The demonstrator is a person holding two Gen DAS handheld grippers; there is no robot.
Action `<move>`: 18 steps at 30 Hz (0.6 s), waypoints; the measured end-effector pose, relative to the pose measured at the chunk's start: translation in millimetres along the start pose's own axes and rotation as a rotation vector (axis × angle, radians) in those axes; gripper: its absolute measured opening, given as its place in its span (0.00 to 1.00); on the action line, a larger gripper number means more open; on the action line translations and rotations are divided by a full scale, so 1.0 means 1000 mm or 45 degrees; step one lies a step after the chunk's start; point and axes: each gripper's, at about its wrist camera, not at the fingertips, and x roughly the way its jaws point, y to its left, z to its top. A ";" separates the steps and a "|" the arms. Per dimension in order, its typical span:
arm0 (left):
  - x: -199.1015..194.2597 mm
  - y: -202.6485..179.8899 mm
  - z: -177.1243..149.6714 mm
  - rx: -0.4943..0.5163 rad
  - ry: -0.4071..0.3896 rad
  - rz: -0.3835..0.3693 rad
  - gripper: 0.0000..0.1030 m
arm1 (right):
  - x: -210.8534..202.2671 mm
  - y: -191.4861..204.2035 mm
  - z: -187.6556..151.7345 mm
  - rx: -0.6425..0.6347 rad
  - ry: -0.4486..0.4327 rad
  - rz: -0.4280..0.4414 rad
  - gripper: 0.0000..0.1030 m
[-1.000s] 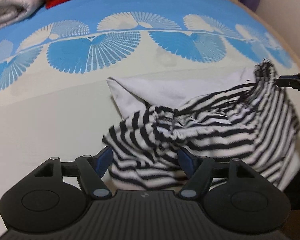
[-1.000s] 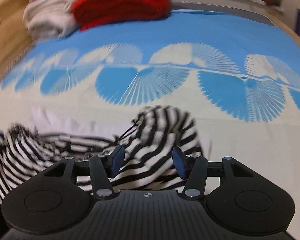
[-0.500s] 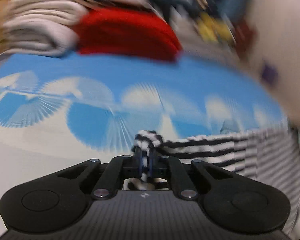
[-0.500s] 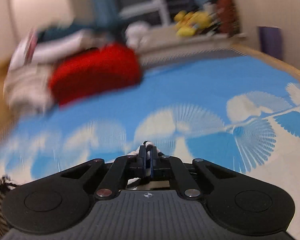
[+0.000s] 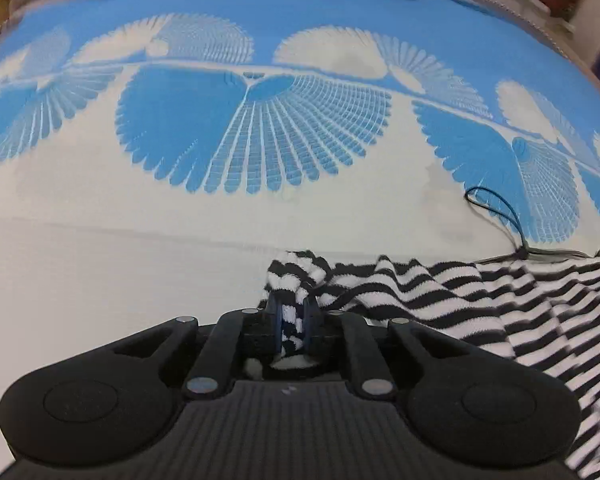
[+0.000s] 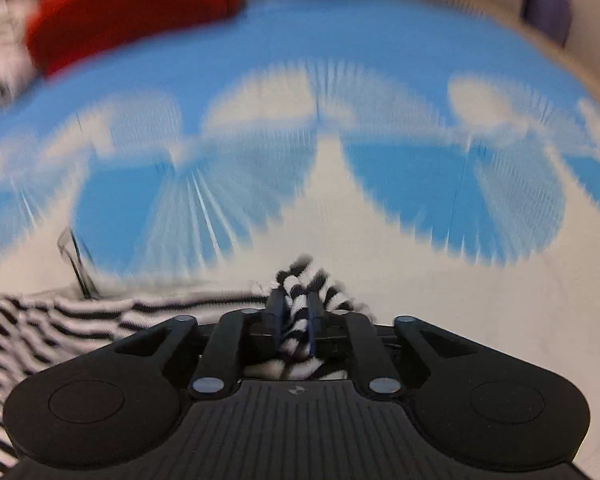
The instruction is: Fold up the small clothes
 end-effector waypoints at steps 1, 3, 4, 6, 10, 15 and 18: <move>-0.003 -0.001 0.001 0.015 -0.005 -0.002 0.15 | 0.000 -0.003 -0.002 0.014 -0.020 0.017 0.14; -0.011 0.005 0.002 -0.032 0.009 -0.033 0.29 | -0.007 -0.010 0.000 0.062 -0.030 0.060 0.20; -0.019 0.012 0.002 -0.078 0.008 -0.053 0.40 | -0.014 -0.017 0.001 0.111 -0.047 0.089 0.21; -0.041 0.026 0.005 -0.186 -0.018 -0.126 0.55 | -0.034 -0.033 0.005 0.217 -0.110 0.155 0.28; -0.084 0.048 0.004 -0.256 0.033 -0.206 0.56 | -0.083 -0.067 0.003 0.348 -0.204 0.202 0.43; -0.130 0.066 -0.037 -0.183 0.114 -0.281 0.55 | -0.116 -0.108 -0.021 0.423 -0.087 0.228 0.43; -0.121 0.080 -0.075 -0.284 0.209 -0.342 0.55 | -0.121 -0.114 -0.055 0.347 0.017 0.230 0.49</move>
